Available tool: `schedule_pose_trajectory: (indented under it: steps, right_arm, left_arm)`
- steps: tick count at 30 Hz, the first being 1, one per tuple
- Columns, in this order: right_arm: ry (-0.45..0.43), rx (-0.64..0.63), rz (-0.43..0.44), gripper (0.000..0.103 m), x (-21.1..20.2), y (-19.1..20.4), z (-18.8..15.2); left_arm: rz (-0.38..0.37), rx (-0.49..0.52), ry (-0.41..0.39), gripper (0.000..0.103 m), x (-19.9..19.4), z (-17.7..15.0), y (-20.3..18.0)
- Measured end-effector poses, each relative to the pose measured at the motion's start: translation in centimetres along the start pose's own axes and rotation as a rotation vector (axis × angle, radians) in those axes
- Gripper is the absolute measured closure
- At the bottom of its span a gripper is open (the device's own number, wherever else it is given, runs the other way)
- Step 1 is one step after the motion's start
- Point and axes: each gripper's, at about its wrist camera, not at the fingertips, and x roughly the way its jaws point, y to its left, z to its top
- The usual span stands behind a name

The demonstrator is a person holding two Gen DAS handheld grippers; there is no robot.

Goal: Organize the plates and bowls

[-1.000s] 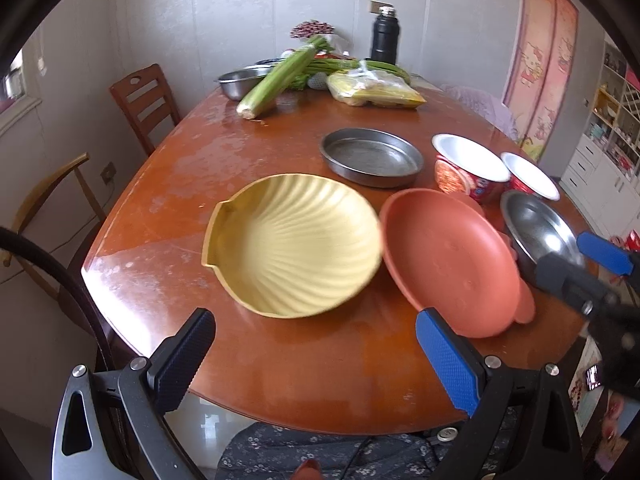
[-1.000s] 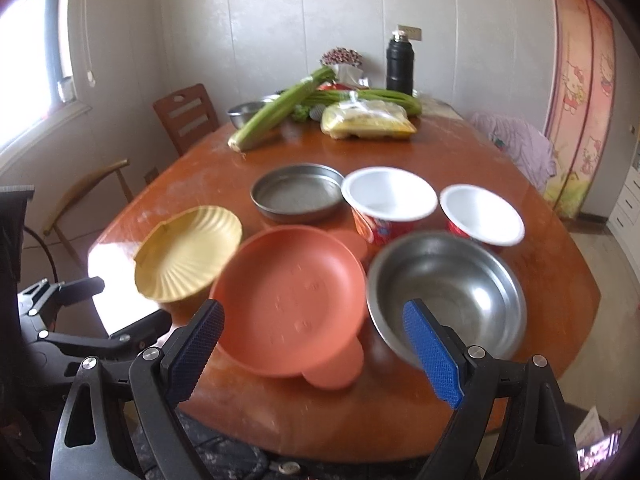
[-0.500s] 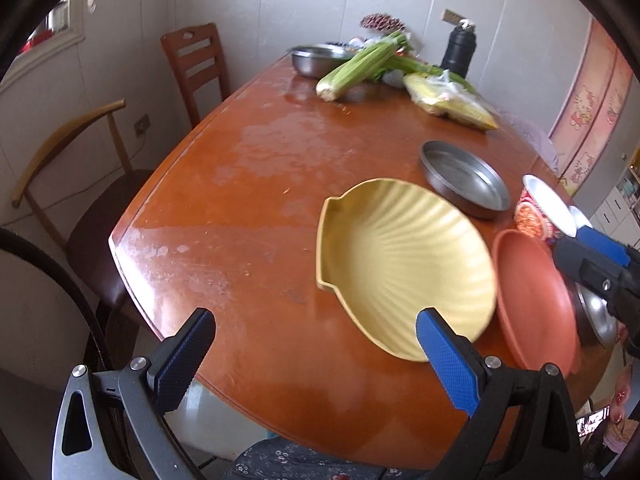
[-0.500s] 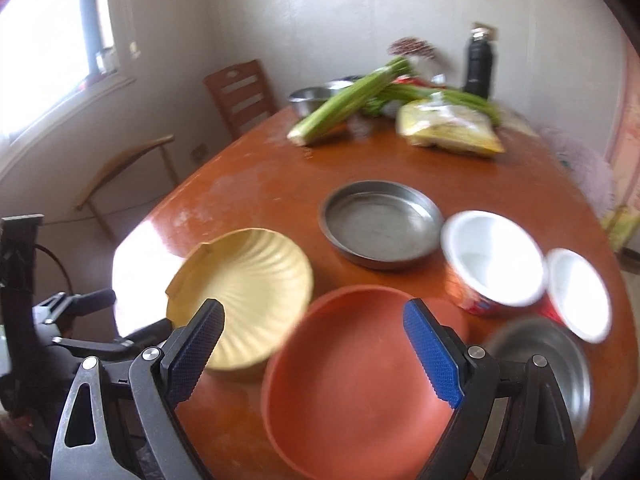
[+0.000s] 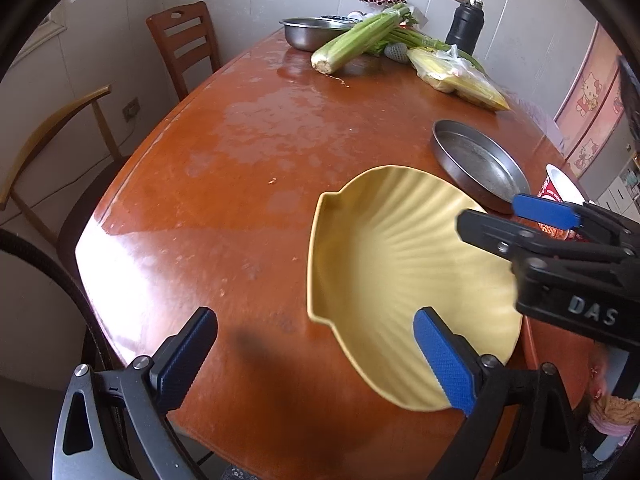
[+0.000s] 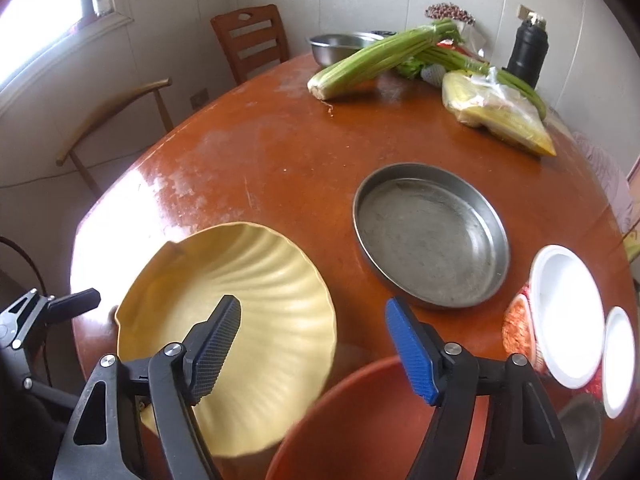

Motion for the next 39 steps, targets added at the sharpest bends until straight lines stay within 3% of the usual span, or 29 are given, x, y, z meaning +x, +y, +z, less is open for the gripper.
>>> schedule_pose_trajectory:
  steps: [6, 10, 14, 23, 30, 39]
  right_arm:
    - [0.06, 0.022, 0.023, 0.043, 2.1, -0.7, 0.7]
    - [0.093, 0.014, 0.031, 0.061, 3.0, -0.6, 0.7]
    - [0.104, 0.012, 0.078, 0.067, 3.3, -0.1, 0.5]
    - [0.113, 0.039, 0.102, 0.066, 2.9, 0.4, 0.9]
    - [0.097, 0.07, 0.142, 0.066, 2.3, 1.2, 3.5]
    - [0.103, 0.127, 0.15, 0.066, 4.2, 1.3, 5.4]
  left_arm:
    - [-0.014, 0.001, 0.017, 0.018, 0.6, 0.6, -0.4]
    - [-0.029, 0.011, 0.019, 0.036, 0.7, 0.8, -0.8]
    - [-0.066, 0.021, 0.02, 0.055, 0.6, 1.1, -1.2]
    - [-0.047, 0.005, -0.005, 0.059, 0.2, 2.4, -0.1]
    - [-0.042, -0.034, -0.043, 0.059, -0.1, 5.3, 1.9]
    - [-0.023, -0.035, -0.028, 0.059, 2.5, 8.7, 3.3]
